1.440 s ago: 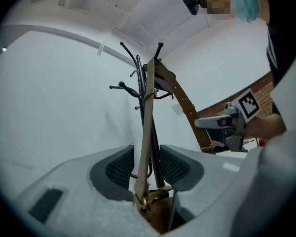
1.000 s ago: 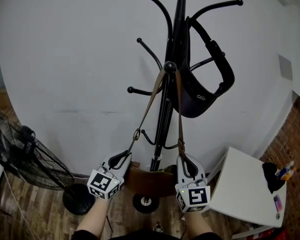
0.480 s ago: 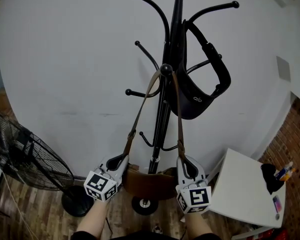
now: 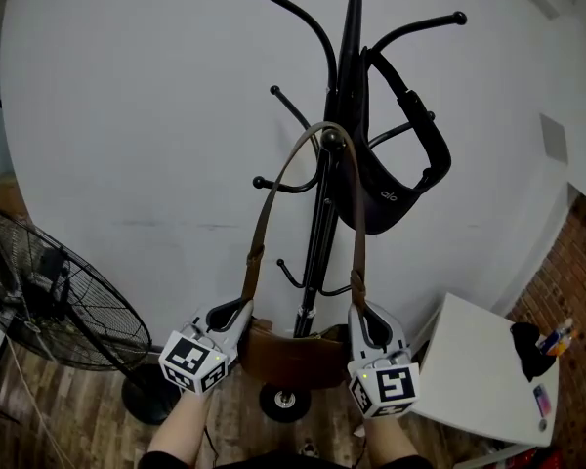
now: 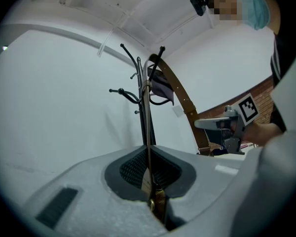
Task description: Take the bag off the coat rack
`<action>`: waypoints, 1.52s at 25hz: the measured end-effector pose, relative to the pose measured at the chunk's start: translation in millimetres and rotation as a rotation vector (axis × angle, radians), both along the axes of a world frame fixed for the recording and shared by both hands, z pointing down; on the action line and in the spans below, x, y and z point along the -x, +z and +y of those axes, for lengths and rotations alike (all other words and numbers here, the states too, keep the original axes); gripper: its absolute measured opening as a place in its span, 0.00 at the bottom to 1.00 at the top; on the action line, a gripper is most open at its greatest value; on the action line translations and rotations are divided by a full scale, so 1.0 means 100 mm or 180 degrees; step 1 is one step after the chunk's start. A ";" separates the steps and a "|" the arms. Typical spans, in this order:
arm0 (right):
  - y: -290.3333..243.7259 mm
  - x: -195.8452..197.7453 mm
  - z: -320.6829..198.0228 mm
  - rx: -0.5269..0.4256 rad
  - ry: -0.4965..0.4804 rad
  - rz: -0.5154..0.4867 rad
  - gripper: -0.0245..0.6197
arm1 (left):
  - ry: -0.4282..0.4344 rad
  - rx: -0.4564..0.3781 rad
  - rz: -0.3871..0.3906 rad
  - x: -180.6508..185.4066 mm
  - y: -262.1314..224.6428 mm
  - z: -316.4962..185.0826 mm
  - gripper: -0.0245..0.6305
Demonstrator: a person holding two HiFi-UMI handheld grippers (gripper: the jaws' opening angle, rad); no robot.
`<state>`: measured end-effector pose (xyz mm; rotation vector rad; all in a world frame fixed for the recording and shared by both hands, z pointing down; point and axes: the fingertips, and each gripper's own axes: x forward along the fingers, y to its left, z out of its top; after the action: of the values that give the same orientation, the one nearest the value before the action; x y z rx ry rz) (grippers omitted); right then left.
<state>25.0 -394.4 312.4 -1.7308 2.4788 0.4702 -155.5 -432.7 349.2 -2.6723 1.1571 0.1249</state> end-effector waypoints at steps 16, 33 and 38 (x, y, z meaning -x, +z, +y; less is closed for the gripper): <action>-0.38 0.17 0.58 -0.0330 0.0044 -0.0026 0.08 | 0.0093 -0.0252 0.0015 0.17 -0.38 0.56 0.06; 0.11 0.23 1.00 0.0019 0.0084 -0.0069 0.08 | 0.0159 0.0025 -0.0007 0.26 0.05 1.03 0.06; 0.20 0.20 1.04 0.0091 -0.0080 -0.0102 0.08 | 0.0016 0.0118 0.0061 0.25 0.15 1.15 0.06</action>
<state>5.2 -289.9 332.8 -1.7015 2.4940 0.4035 -180.4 -317.8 363.8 -2.7120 1.1698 0.1316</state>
